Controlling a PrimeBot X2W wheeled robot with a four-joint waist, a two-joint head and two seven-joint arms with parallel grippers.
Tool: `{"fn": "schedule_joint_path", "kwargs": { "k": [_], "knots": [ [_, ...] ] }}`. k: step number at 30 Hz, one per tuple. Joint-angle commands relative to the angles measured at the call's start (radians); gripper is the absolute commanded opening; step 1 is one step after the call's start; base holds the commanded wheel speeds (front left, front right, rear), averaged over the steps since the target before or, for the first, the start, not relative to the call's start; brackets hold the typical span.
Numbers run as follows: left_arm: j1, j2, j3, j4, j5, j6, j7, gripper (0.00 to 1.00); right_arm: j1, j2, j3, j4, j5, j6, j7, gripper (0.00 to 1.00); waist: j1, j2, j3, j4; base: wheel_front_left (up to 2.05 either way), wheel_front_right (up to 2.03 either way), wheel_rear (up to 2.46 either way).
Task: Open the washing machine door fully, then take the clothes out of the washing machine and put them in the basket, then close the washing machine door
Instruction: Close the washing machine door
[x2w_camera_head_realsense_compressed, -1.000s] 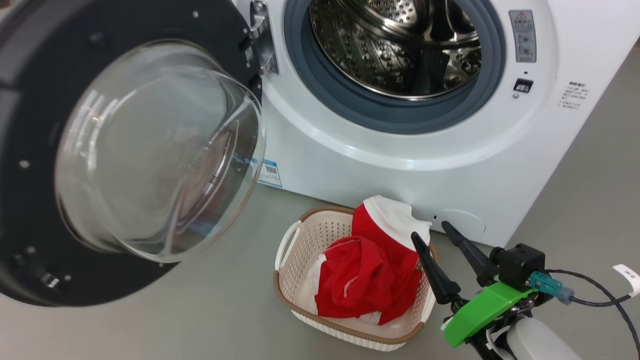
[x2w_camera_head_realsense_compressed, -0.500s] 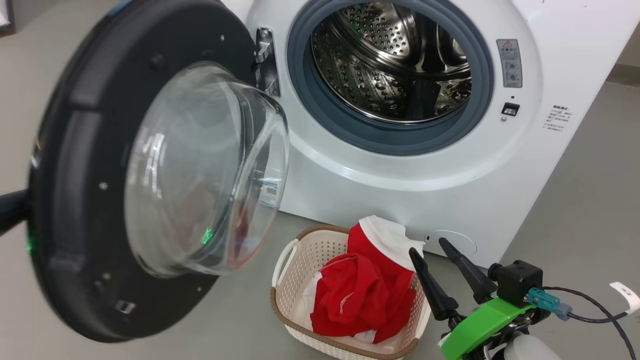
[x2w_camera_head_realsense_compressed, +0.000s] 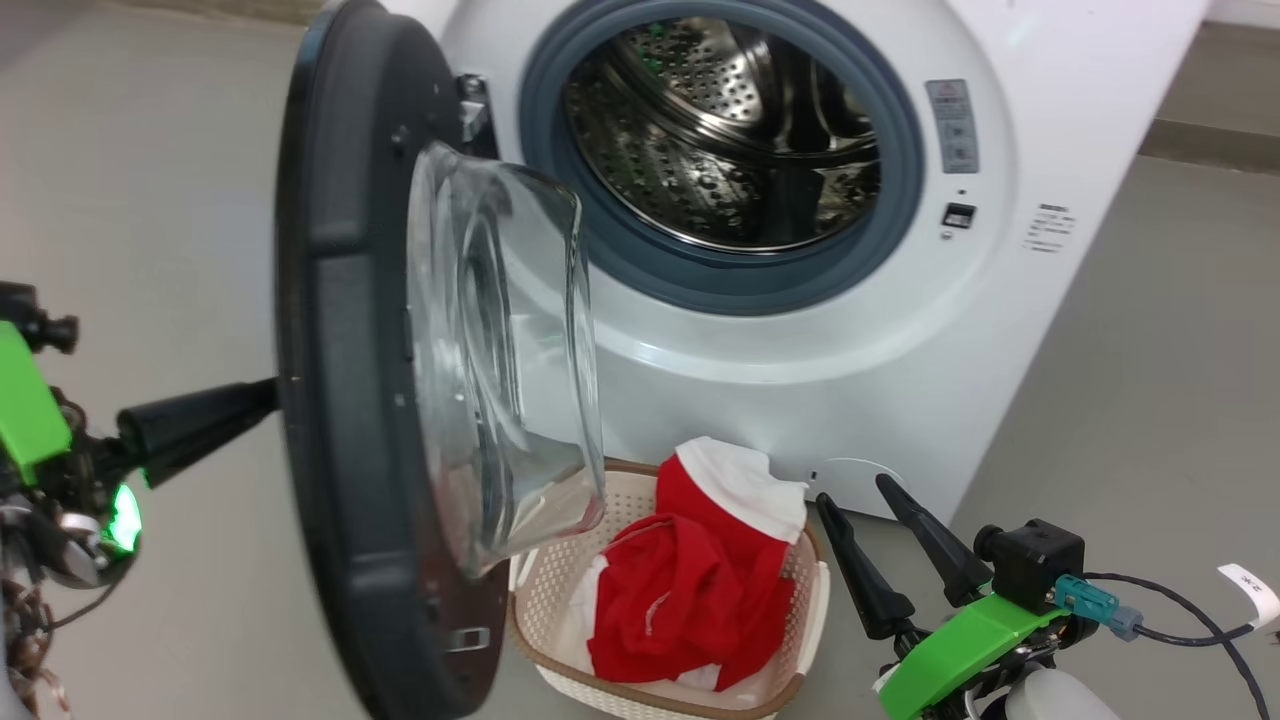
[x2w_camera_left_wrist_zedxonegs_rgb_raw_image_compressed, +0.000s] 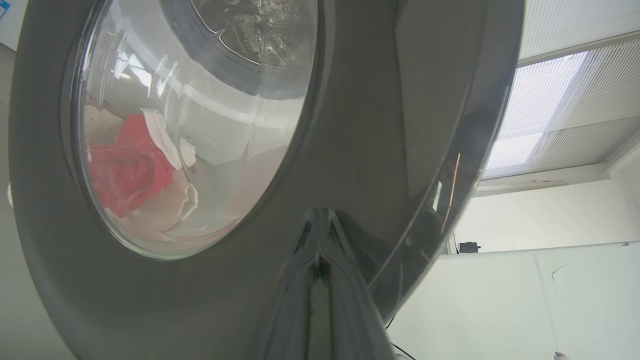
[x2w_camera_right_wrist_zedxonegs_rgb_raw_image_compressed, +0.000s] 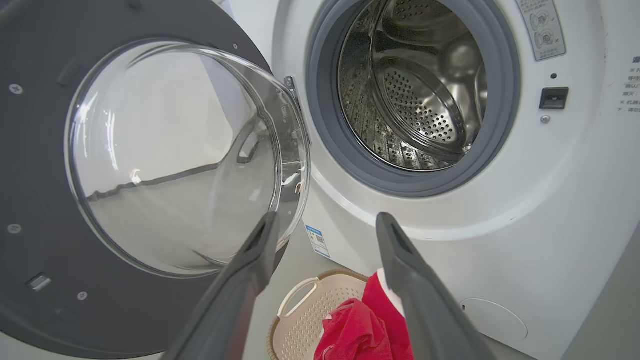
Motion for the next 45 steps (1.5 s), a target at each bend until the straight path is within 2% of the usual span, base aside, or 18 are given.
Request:
{"fn": "schedule_joint_path", "kwargs": {
  "k": [1, 9, 16, 32, 45],
  "knots": [
    [0.002, 0.018, 0.019, -0.077, -0.022, 0.017, 0.010, 0.00, -0.016, 0.000, 0.017, -0.024, 0.003, 0.007, -0.006, 1.00, 0.0000, -0.0001, 0.000, -0.034, 0.00, 0.00, 0.00],
    [0.072, -0.037, 0.018, -0.244, -0.020, 0.079, -0.012, 0.00, -0.022, -0.004, 0.012, -0.024, -0.001, 0.007, -0.006, 1.00, 0.0000, -0.0001, 0.013, -0.125, 0.00, 0.00, 0.00],
    [0.082, -0.065, 0.028, -0.286, 0.008, 0.081, -0.078, 0.00, -0.028, -0.006, 0.002, -0.028, -0.008, 0.007, -0.006, 1.00, 0.0000, -0.0001, 0.030, -0.225, 0.00, 0.00, 0.00],
    [0.009, -0.097, 0.064, -0.232, 0.065, 0.017, -0.246, 0.00, -0.044, -0.005, -0.015, -0.040, -0.021, 0.007, -0.006, 1.00, 0.0000, -0.0001, 0.077, -0.424, 0.00, 0.00, 0.00],
    [-0.075, -0.089, 0.084, -0.135, 0.130, -0.057, -0.390, 0.00, -0.054, 0.006, -0.024, -0.048, -0.031, 0.007, -0.006, 1.00, 0.0000, -0.0001, 0.113, -0.533, 0.00, 0.00, 0.00]
  ]
}}
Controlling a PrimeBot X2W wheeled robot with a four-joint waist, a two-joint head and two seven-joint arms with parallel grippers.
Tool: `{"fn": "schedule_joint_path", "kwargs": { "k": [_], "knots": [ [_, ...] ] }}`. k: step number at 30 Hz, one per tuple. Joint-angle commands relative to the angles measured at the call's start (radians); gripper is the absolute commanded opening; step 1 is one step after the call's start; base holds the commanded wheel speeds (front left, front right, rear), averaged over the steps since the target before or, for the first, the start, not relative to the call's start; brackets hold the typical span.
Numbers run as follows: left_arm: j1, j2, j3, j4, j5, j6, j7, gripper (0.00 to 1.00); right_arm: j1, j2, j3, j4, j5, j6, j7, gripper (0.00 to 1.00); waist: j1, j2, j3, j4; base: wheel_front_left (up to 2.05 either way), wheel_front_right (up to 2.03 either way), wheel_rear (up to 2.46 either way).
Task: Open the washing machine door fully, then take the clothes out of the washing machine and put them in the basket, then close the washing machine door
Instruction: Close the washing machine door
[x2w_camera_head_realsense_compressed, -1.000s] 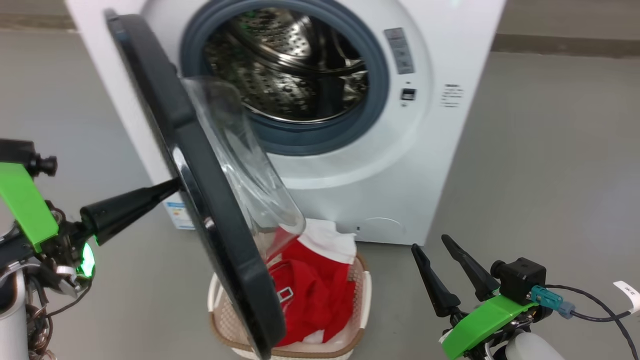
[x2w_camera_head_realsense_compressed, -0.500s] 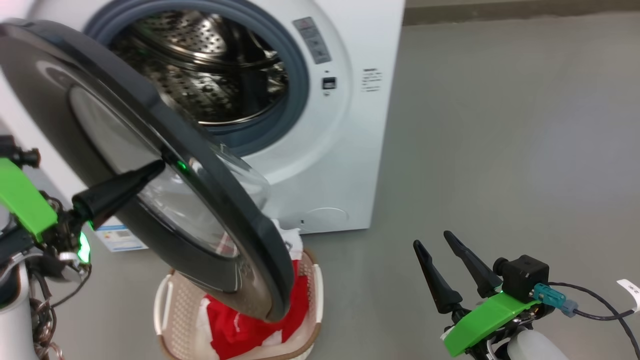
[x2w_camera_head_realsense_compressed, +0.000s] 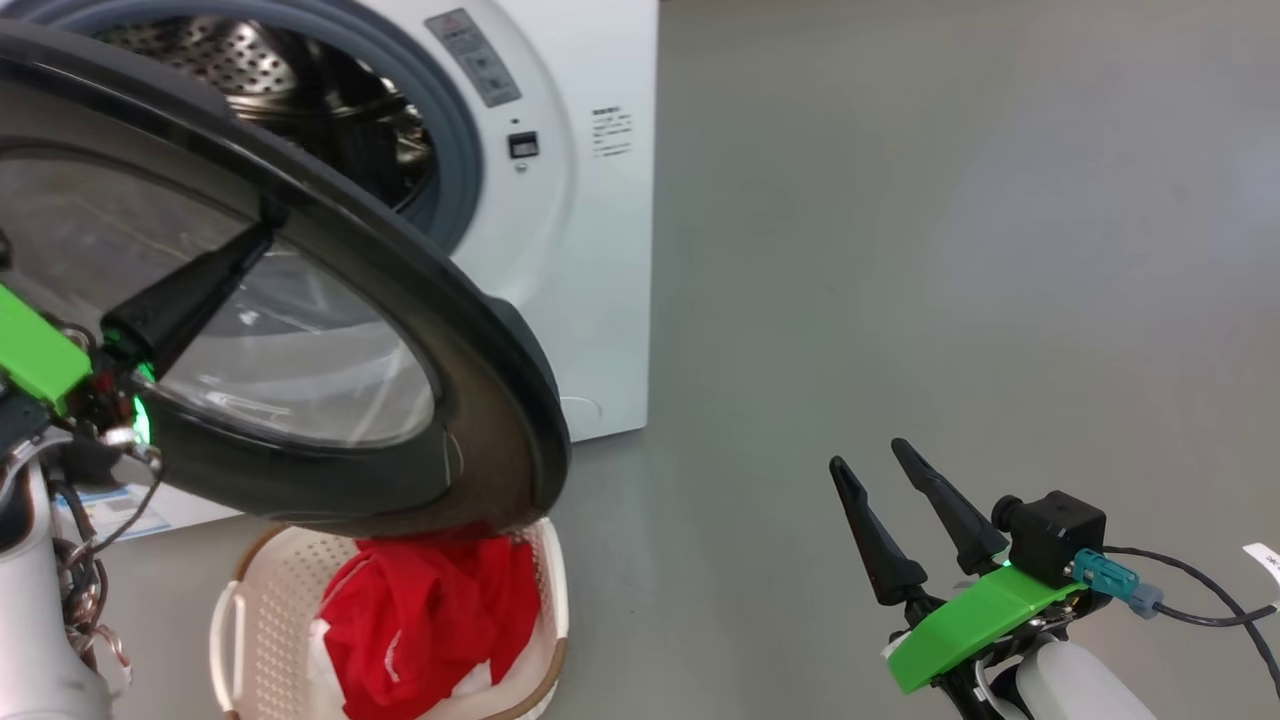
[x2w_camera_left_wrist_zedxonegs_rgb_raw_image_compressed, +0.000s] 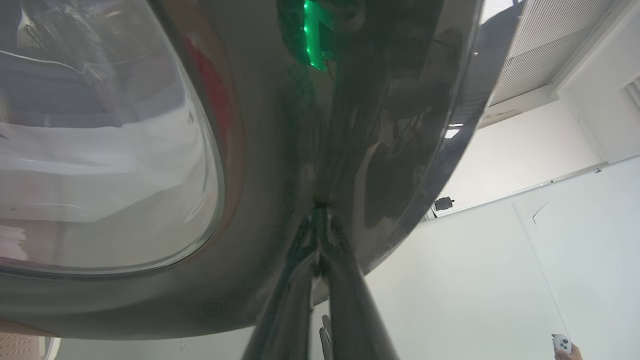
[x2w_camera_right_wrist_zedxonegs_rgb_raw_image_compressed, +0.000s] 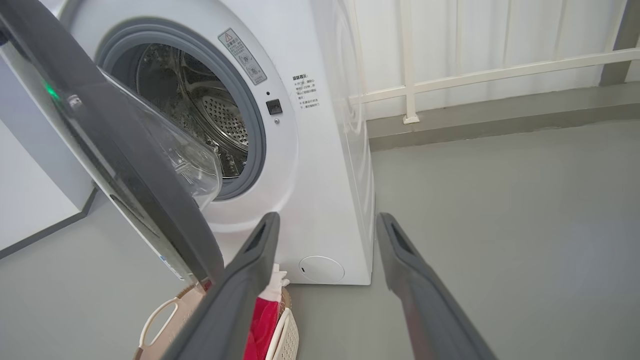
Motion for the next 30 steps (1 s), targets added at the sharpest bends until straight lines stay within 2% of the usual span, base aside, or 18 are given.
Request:
{"fn": "schedule_joint_path", "kwargs": {
  "k": [1, 10, 19, 22, 23, 24, 25, 26, 30],
  "knots": [
    [-0.039, 0.044, 0.031, -0.016, 0.013, -0.014, -0.009, 0.00, -0.029, 0.004, 0.017, -0.027, -0.015, 0.007, -0.006, 1.00, 0.0000, 0.0000, 0.013, -0.026, 0.00, 0.00, 0.00],
    [-0.070, 0.045, 0.032, 0.050, 0.025, -0.050, -0.046, 0.00, -0.024, 0.002, 0.010, -0.030, -0.018, 0.007, -0.006, 1.00, 0.0000, 0.0000, 0.013, -0.034, 0.00, 0.00, 0.00],
    [-0.052, 0.046, 0.021, 0.063, 0.040, -0.083, -0.057, 0.00, -0.013, -0.005, 0.002, -0.022, -0.022, 0.007, -0.006, 1.00, 0.0000, 0.0000, -0.018, 0.007, 0.00, 0.00, 0.00],
    [-0.025, 0.057, 0.012, 0.035, 0.064, -0.108, -0.069, 0.00, -0.008, -0.010, 0.000, -0.021, -0.019, 0.007, -0.006, 1.00, 0.0000, 0.0000, -0.031, 0.022, 0.00, 0.00, 0.00],
    [-0.010, 0.059, 0.008, 0.019, 0.072, -0.120, -0.071, 0.18, -0.005, -0.012, -0.003, -0.021, -0.019, 0.007, -0.006, 1.00, 0.0000, 0.0000, -0.035, 0.028, 0.00, 0.00, 0.00],
    [0.005, 0.059, 0.004, 0.003, 0.079, -0.128, -0.075, 0.48, -0.002, -0.014, -0.007, -0.021, -0.018, 0.007, -0.006, 1.00, 0.0000, 0.0000, -0.038, 0.034, 0.00, 0.00, 0.00],
    [0.022, 0.061, -0.001, -0.015, 0.090, -0.138, -0.080, 0.87, 0.001, -0.016, -0.011, -0.022, -0.018, 0.007, -0.006, 1.00, 0.0000, 0.0000, -0.041, 0.041, 0.00, 0.00, 0.00],
    [0.041, 0.064, -0.009, -0.035, 0.102, -0.147, -0.082, 1.00, 0.005, -0.018, -0.014, -0.023, -0.018, 0.007, -0.006, 1.00, 0.0000, 0.0000, -0.043, 0.049, 0.00, 0.00, 0.00],
    [0.114, 0.072, -0.021, -0.121, 0.158, -0.180, -0.137, 1.00, 0.012, -0.027, -0.027, -0.028, -0.018, 0.007, -0.006, 1.00, 0.0000, 0.0000, -0.051, 0.079, 0.00, 0.00, 0.00]
  ]
}}
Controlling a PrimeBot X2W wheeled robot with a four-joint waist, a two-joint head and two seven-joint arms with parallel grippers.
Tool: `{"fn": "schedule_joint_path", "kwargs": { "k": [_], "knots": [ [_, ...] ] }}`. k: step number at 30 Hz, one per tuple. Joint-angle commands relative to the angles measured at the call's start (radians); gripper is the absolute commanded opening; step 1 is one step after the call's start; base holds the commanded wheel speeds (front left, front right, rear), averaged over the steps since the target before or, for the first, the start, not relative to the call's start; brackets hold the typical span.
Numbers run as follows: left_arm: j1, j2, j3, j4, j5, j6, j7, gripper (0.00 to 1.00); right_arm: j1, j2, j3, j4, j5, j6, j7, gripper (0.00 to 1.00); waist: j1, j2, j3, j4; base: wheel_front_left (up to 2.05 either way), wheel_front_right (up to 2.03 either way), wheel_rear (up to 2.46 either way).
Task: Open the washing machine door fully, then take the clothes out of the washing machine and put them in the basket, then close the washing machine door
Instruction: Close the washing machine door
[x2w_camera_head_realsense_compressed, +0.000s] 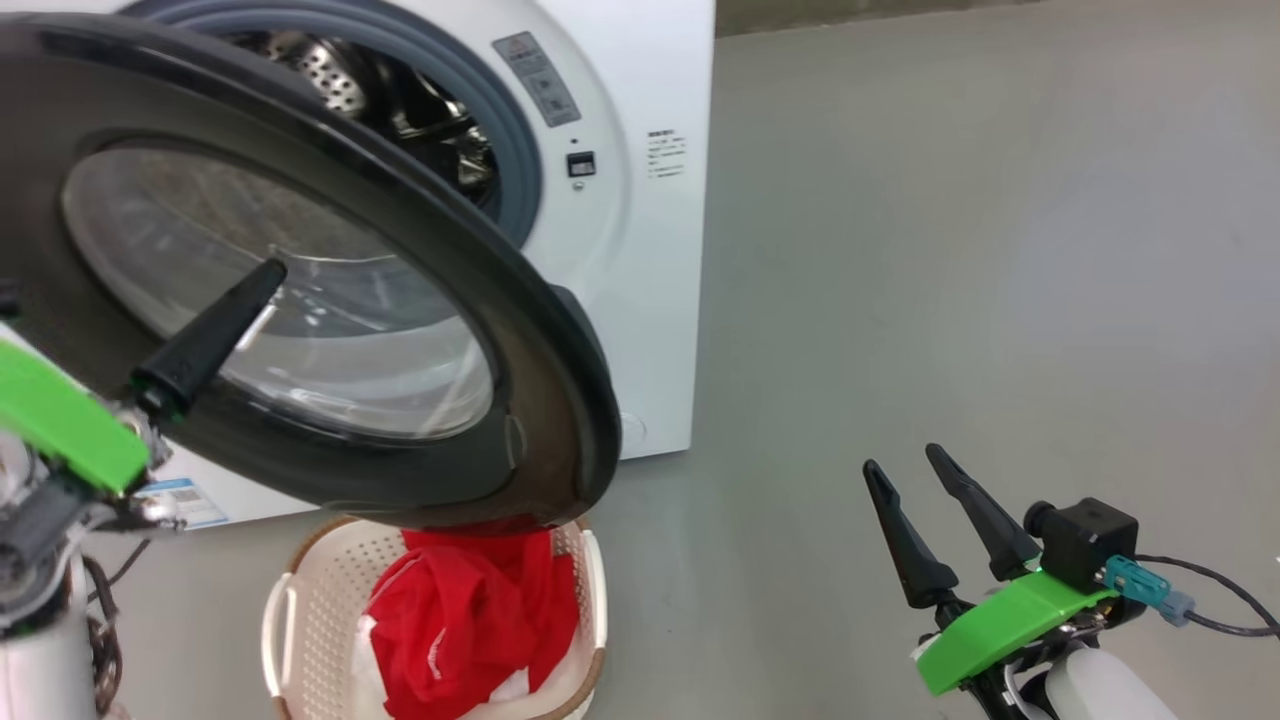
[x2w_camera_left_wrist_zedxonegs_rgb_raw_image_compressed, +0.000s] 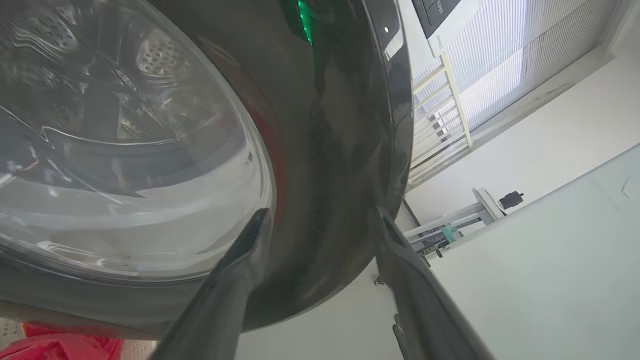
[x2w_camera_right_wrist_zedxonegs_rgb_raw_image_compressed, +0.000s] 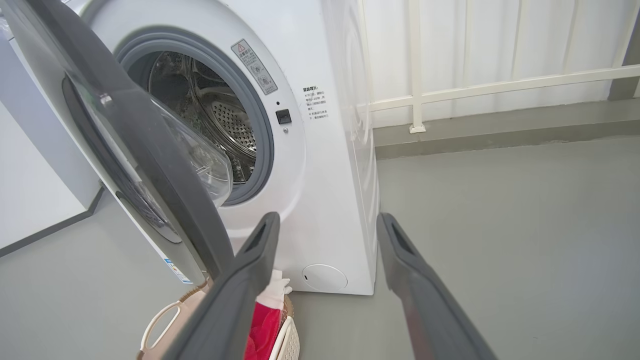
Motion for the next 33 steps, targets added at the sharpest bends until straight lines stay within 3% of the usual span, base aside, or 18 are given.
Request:
{"fn": "schedule_joint_path", "kwargs": {
  "k": [1, 11, 20, 27, 33],
  "knots": [
    [0.010, 0.054, 0.021, -0.064, 0.041, -0.020, -0.033, 1.00, -0.008, -0.010, 0.010, -0.028, -0.011, 0.007, -0.006, 1.00, 0.0000, -0.0001, -0.010, 0.025, 0.00, 0.00, 0.00],
    [0.252, 0.112, -0.089, -0.259, 0.277, -0.040, -0.384, 1.00, 0.000, -0.023, -0.020, -0.046, -0.017, 0.007, -0.006, 1.00, 0.0000, -0.0001, -0.018, 0.072, 0.00, 0.00, 0.00],
    [0.403, 0.151, -0.157, -0.230, 0.466, -0.040, -0.707, 1.00, 0.005, -0.028, -0.031, -0.060, -0.025, 0.007, -0.006, 1.00, 0.0000, -0.0001, -0.016, 0.086, 0.00, 0.00, 0.00],
    [0.479, 0.110, -0.178, -0.177, 0.610, -0.017, -0.924, 1.00, 0.010, -0.021, -0.053, -0.071, -0.042, 0.007, -0.006, 1.00, 0.0000, -0.0001, -0.010, 0.086, 0.00, 0.00, 0.00],
    [0.503, 0.073, -0.209, -0.117, 0.692, 0.018, -1.014, 1.00, 0.010, -0.013, -0.060, -0.084, -0.057, 0.007, -0.006, 1.00, 0.0000, -0.0001, -0.002, 0.083, 0.00, 0.00, 0.00]
  ]
}}
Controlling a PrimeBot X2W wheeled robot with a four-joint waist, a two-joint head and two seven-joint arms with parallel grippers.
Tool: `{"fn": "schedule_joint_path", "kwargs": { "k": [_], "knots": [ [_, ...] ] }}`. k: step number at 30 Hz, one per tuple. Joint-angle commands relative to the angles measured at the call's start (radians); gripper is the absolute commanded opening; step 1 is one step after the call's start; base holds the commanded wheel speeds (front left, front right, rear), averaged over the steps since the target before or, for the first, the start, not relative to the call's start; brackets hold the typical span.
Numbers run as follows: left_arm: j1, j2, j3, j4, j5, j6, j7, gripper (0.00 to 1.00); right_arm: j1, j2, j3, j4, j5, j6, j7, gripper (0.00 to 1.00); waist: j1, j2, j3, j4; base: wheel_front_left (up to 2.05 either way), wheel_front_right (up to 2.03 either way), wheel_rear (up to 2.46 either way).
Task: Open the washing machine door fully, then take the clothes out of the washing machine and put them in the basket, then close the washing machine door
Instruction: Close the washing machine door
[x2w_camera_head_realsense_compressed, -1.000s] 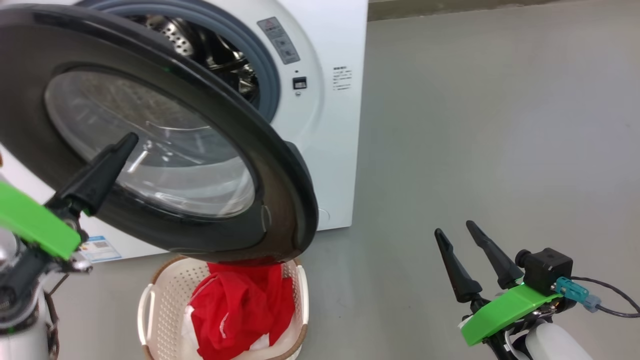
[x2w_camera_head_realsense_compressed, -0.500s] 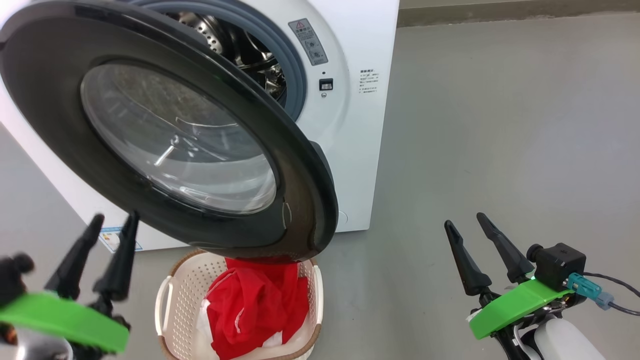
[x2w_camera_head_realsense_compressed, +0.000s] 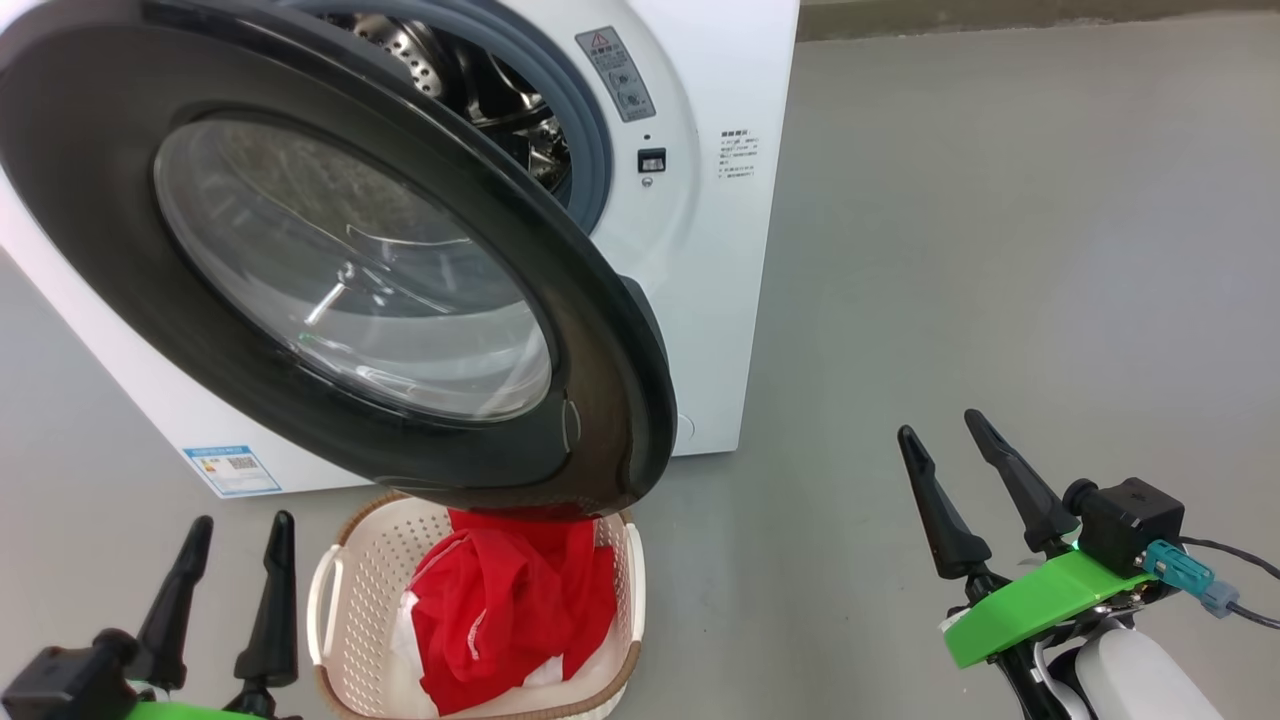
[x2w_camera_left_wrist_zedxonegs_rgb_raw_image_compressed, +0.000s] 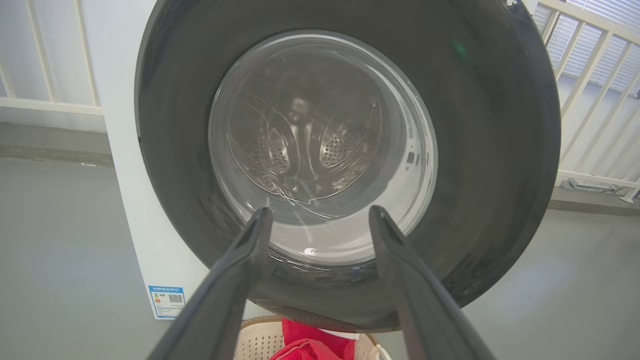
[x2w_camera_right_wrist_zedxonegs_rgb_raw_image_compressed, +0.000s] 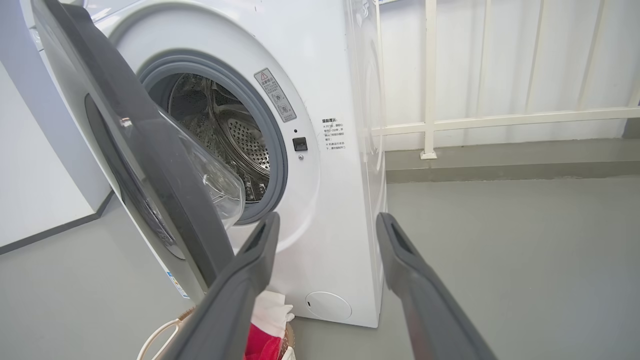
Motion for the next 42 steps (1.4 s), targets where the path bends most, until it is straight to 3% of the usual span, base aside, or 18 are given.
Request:
{"fn": "schedule_joint_path", "kwargs": {
  "k": [1, 22, 23, 24, 25, 27, 42],
  "knots": [
    [-0.023, 0.011, 0.033, -0.011, 0.028, 0.018, -0.023, 1.00, 0.003, -0.001, 0.008, -0.031, -0.016, 0.007, -0.006, 1.00, 0.0000, 0.0000, 0.004, -0.001, 0.00, 0.00, 0.00],
    [-0.026, -0.033, 0.041, 0.016, 0.089, 0.028, -0.053, 1.00, 0.006, -0.007, 0.002, -0.052, -0.026, 0.007, -0.006, 0.99, 0.0000, 0.0000, -0.006, 0.008, 0.00, 0.00, 0.00],
    [-0.025, -0.035, 0.041, 0.016, 0.089, 0.028, -0.053, 1.00, 0.004, -0.009, 0.001, -0.055, -0.025, 0.007, -0.006, 0.80, 0.0000, 0.0000, -0.006, 0.010, 0.00, 0.00, 0.00],
    [-0.024, -0.036, 0.041, 0.015, 0.089, 0.028, -0.053, 1.00, 0.002, -0.010, 0.000, -0.058, -0.025, 0.007, -0.006, 0.49, 0.0000, 0.0000, -0.007, 0.013, 0.00, 0.00, 0.00],
    [-0.024, -0.036, 0.041, 0.015, 0.089, 0.028, -0.053, 1.00, 0.002, -0.010, 0.000, -0.058, -0.025, 0.007, -0.006, 0.49, 0.0000, 0.0000, -0.007, 0.013, 0.00, 0.00, 0.00],
    [-0.025, -0.040, 0.039, 0.014, 0.090, 0.028, -0.053, 1.00, -0.003, -0.012, -0.002, -0.066, -0.023, 0.007, -0.006, 0.00, 0.0000, 0.0000, -0.008, 0.023, 0.00, 0.00, 0.00],
    [-0.014, -0.068, 0.013, 0.026, 0.085, 0.031, -0.053, 1.00, -0.153, -0.027, 0.064, -0.229, 0.040, 0.007, -0.006, 0.00, 0.0000, 0.0000, -0.025, 0.163, 0.00, 0.00, 0.00]
  ]
}}
